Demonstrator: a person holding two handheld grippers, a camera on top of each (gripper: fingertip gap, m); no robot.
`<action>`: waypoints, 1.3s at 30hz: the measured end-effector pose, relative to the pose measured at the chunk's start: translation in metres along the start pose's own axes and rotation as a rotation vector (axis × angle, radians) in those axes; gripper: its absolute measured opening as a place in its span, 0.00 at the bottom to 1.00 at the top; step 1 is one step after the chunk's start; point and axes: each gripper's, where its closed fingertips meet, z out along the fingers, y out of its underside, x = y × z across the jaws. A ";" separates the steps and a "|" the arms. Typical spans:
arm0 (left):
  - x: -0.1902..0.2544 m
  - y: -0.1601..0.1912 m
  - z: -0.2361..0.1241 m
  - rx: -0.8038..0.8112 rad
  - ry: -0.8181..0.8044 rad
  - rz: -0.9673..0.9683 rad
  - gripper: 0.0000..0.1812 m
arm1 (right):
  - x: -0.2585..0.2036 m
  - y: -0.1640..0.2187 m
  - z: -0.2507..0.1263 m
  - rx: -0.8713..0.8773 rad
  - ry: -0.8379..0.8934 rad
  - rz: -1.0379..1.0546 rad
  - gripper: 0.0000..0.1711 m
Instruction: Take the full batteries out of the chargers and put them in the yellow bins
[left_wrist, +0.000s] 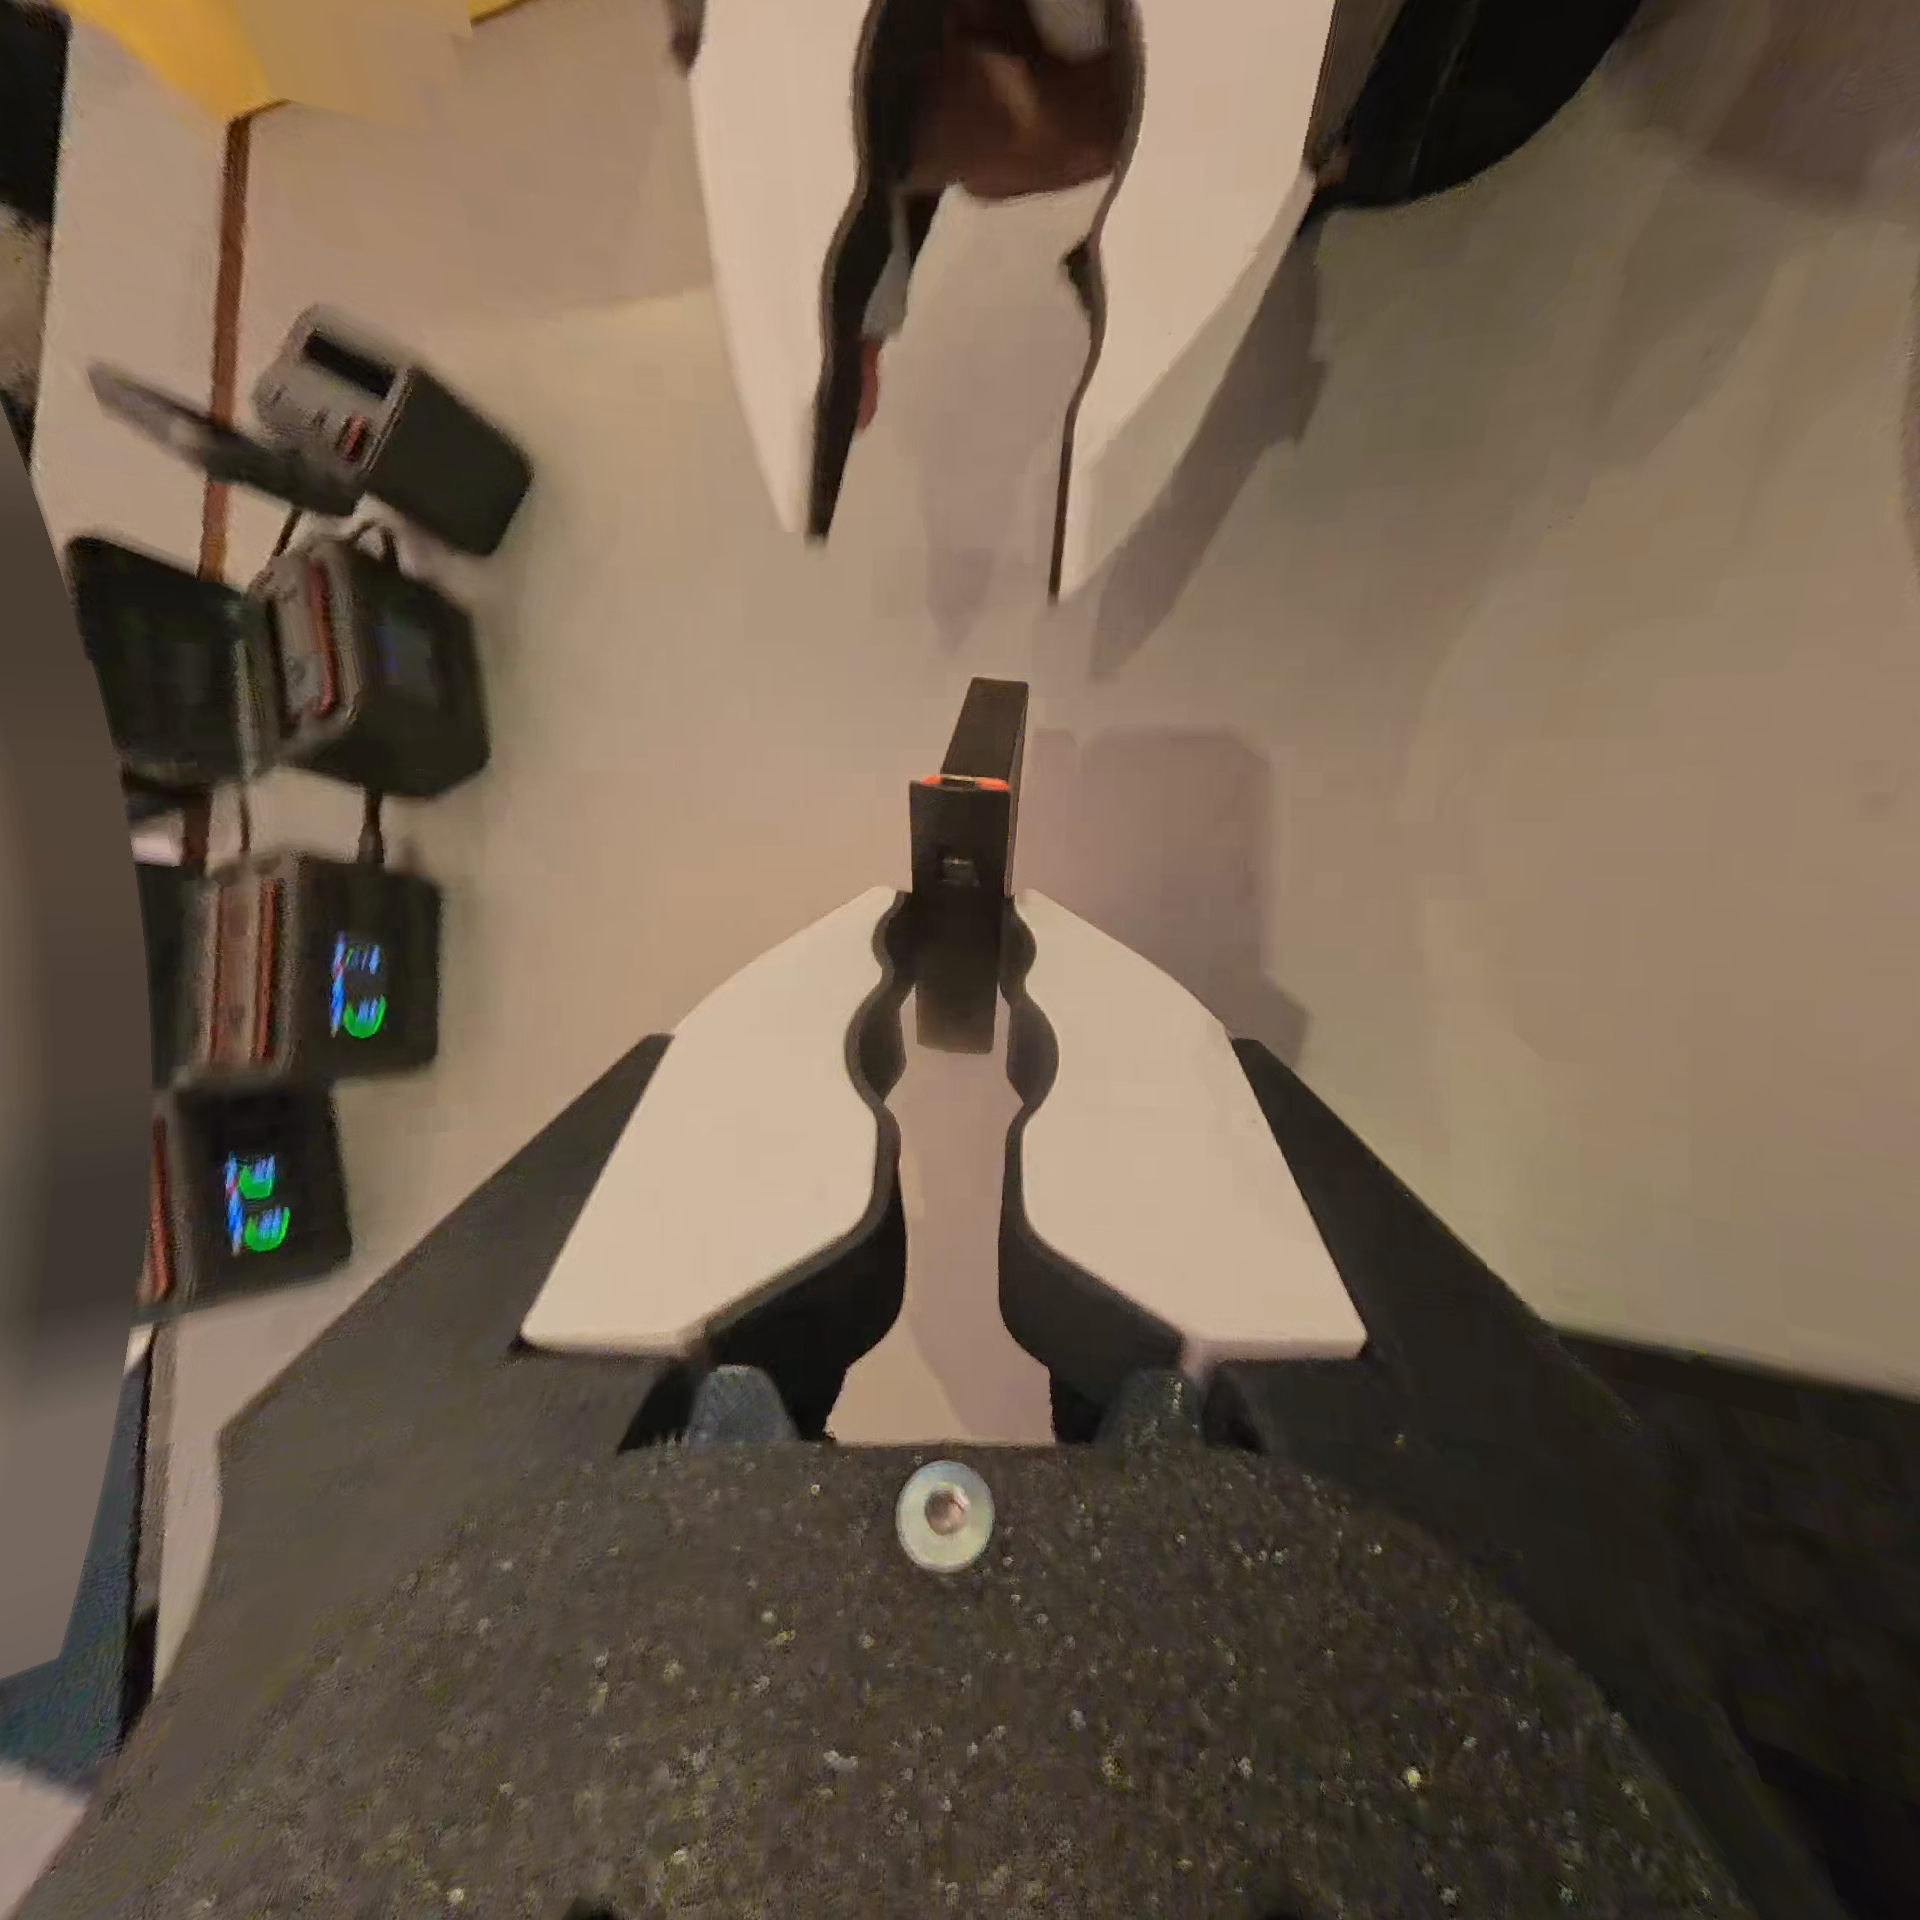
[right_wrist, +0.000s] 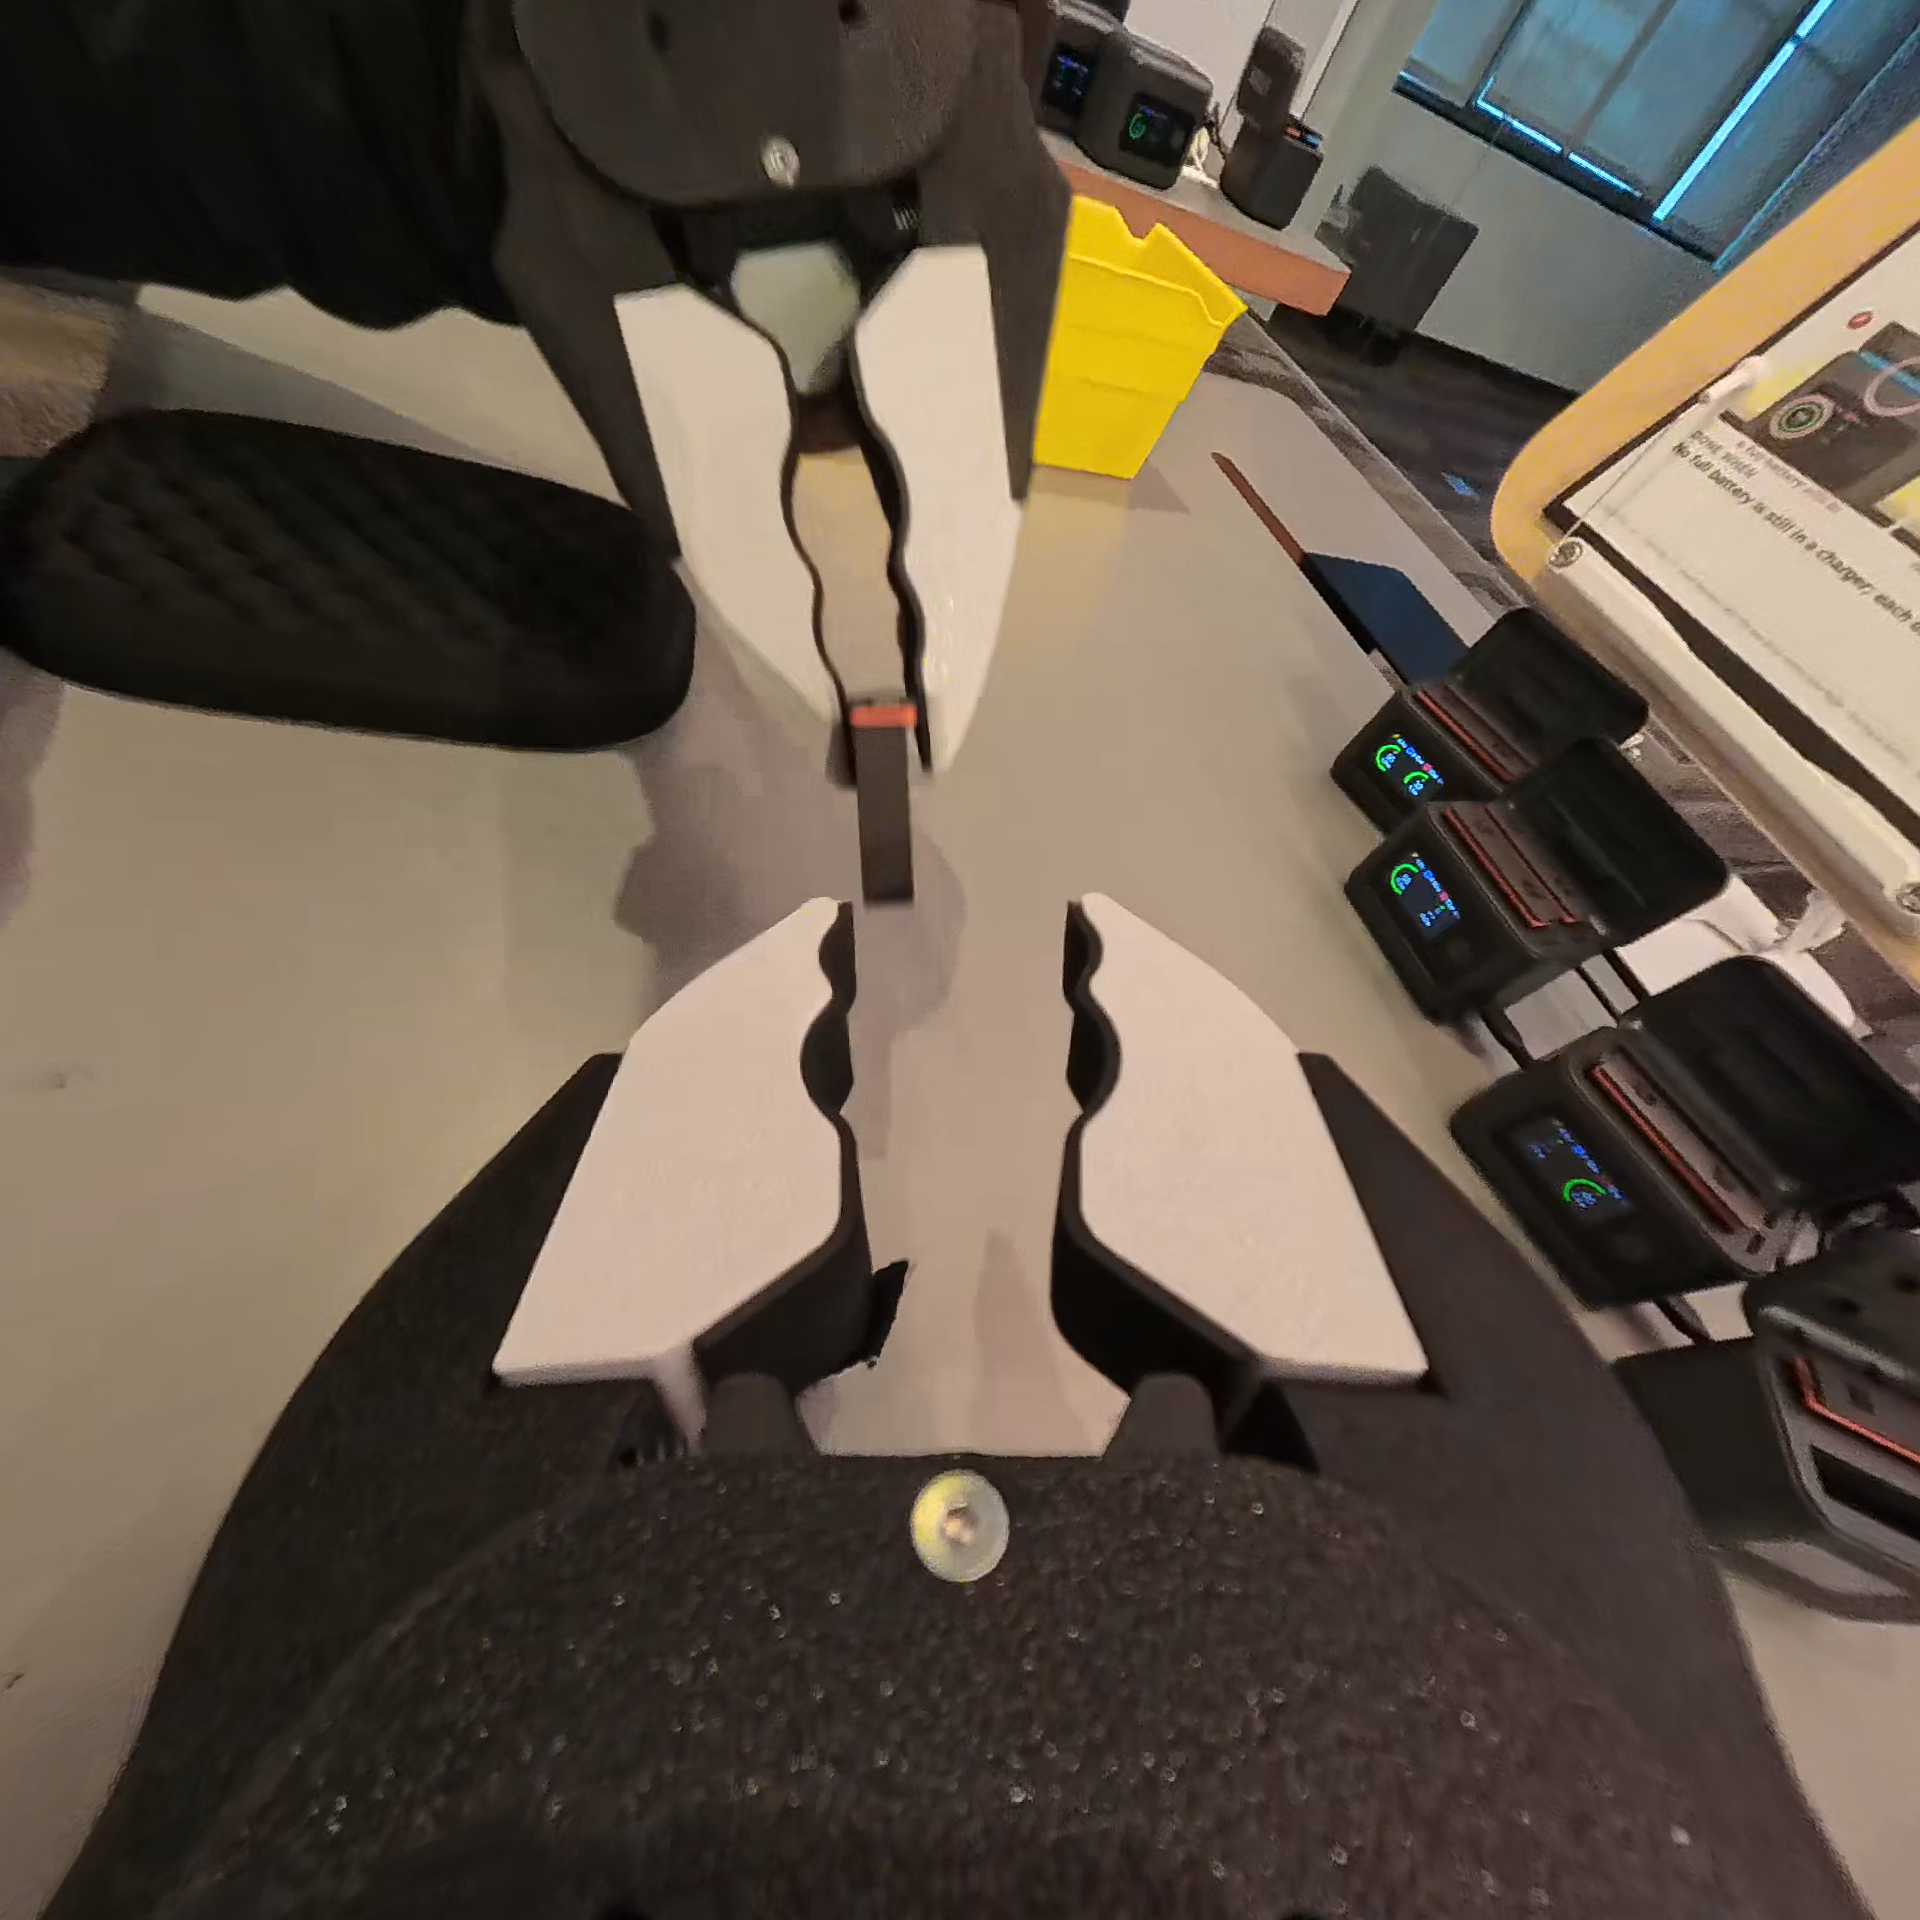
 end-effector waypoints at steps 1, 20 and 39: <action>0.001 -0.007 0.010 0.017 0.009 0.016 0.09 | 0.000 0.003 0.001 -0.010 0.001 -0.011 0.22; -0.019 -0.071 0.000 0.703 0.169 -0.366 0.15 | 0.023 -0.046 -0.043 0.500 -0.135 0.374 0.06; -0.013 -0.088 -0.006 0.846 0.235 -0.436 0.06 | 0.024 -0.042 -0.043 0.547 -0.190 0.449 0.06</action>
